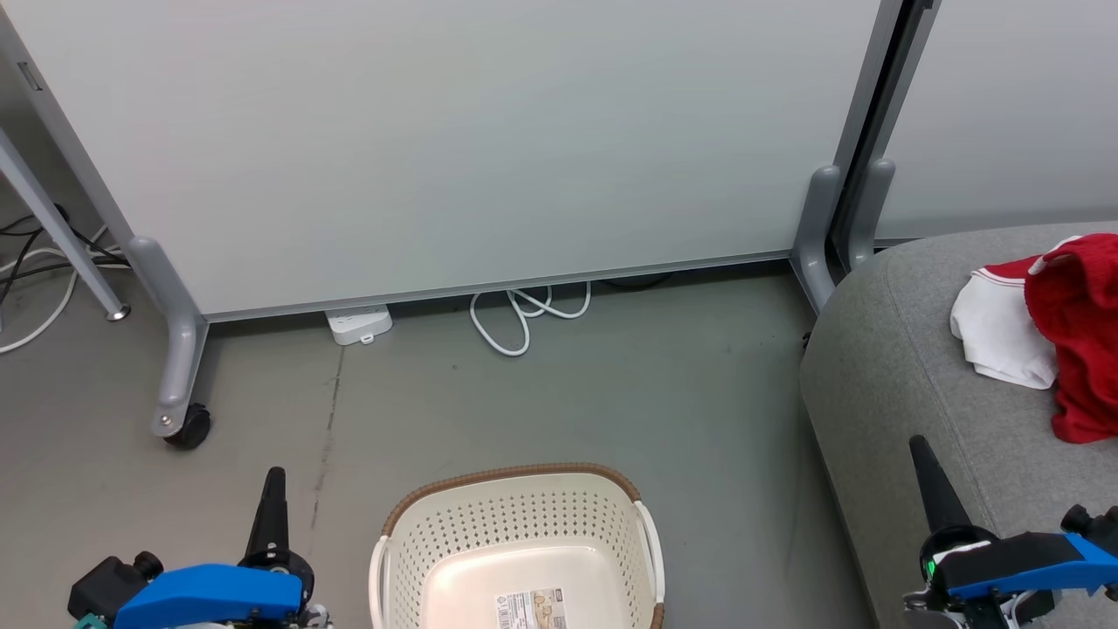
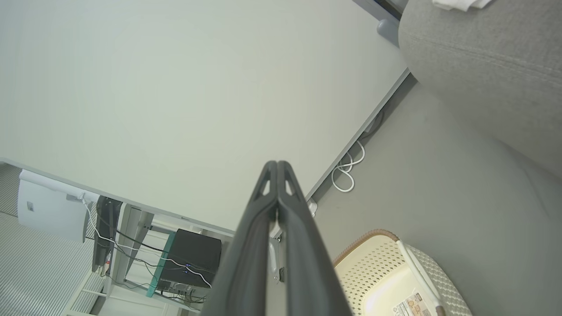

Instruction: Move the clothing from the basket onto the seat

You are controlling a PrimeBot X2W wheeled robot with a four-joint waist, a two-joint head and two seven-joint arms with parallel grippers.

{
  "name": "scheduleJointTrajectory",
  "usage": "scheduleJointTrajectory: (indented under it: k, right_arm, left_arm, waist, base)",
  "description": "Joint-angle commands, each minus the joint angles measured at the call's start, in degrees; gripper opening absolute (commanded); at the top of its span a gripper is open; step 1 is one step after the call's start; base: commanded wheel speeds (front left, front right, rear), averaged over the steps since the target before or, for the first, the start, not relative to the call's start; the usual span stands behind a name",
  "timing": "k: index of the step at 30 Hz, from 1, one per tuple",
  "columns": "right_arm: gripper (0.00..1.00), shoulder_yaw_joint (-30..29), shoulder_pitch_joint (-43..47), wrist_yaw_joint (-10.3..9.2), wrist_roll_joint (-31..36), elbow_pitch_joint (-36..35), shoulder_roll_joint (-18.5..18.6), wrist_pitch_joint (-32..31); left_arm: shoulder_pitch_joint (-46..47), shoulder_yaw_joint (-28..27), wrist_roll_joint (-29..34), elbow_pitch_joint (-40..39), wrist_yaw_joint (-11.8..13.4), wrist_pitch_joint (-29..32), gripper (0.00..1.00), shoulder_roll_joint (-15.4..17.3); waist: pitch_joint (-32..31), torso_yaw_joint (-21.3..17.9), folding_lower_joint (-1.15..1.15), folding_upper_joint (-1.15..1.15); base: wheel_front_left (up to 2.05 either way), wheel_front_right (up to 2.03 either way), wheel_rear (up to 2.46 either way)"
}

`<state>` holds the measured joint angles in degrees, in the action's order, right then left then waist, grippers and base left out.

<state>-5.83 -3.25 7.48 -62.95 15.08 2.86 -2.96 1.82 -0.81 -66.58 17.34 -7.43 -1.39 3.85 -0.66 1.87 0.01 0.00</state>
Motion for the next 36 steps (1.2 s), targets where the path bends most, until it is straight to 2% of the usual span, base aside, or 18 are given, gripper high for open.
scheduleJointTrajectory:
  k: [1, 36]
  right_arm:
    - [0.0, -0.13, -1.56, 0.01, -1.73, -0.75, 0.11, -0.23]
    - [0.0, -0.56, -2.65, 0.02, -19.18, -0.97, 0.06, -2.46]
  left_arm:
    - [1.65, -0.43, -1.54, -0.87, -0.05, 0.47, 0.0, 0.13]
    - [3.61, -3.68, -16.96, -2.47, -0.08, 5.09, 0.0, -0.4]
  waist:
    - [0.02, -0.05, 0.0, 0.0]
    - [0.46, -1.08, 0.0, 0.0]
  base:
    - [0.0, 0.0, 0.0]
    - [0.0, 0.0, 0.0]
